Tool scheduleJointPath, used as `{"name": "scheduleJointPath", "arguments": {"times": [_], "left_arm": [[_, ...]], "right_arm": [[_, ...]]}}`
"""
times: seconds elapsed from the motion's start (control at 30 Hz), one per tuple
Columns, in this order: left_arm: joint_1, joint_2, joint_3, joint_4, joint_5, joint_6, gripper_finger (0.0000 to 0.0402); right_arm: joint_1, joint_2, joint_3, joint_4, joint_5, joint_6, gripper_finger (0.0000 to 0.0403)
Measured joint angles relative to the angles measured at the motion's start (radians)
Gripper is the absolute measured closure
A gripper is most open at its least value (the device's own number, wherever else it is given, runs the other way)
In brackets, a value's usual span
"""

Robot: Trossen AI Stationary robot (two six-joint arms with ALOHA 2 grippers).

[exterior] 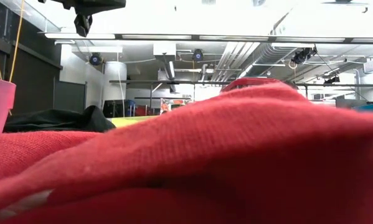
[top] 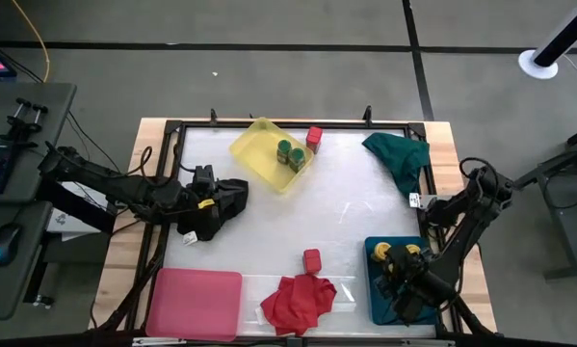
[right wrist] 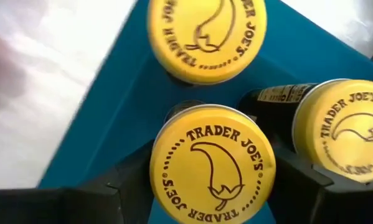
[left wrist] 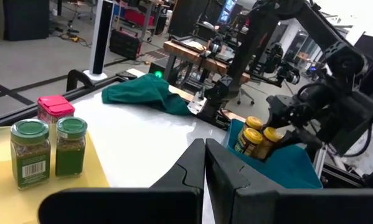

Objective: Sort spices by type
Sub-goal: Put the yellow seasoning bottle into the blue bin

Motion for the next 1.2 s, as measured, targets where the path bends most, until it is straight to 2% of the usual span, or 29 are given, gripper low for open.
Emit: {"name": "scheduleJointPath", "arguments": {"times": [0.3, 0.63, 0.77, 1.0, 1.2], "left_arm": [[0.000, 0.000, 0.000, 0.000, -0.002, 0.037, 0.0401], [0.000, 0.000, 0.000, -0.001, -0.002, 0.036, 0.0402], [0.000, 0.000, 0.000, -0.002, -0.002, 0.037, 0.0402], [0.000, 0.000, 0.000, -0.002, -0.002, 0.039, 0.0402], [0.000, 0.000, 0.000, -0.002, -0.001, 0.035, 0.0402]], "right_arm": [[0.003, -0.110, 0.039, -0.094, 0.030, -0.014, 0.0155], [0.002, -0.101, 0.037, -0.078, 0.017, -0.018, 0.0155], [0.003, -0.097, -0.016, 0.008, -0.034, -0.024, 0.0155], [0.002, -0.096, -0.130, 0.091, -0.050, 0.050, 0.0155], [0.002, -0.096, -0.158, 0.140, -0.040, 0.046, 0.0155]]}}
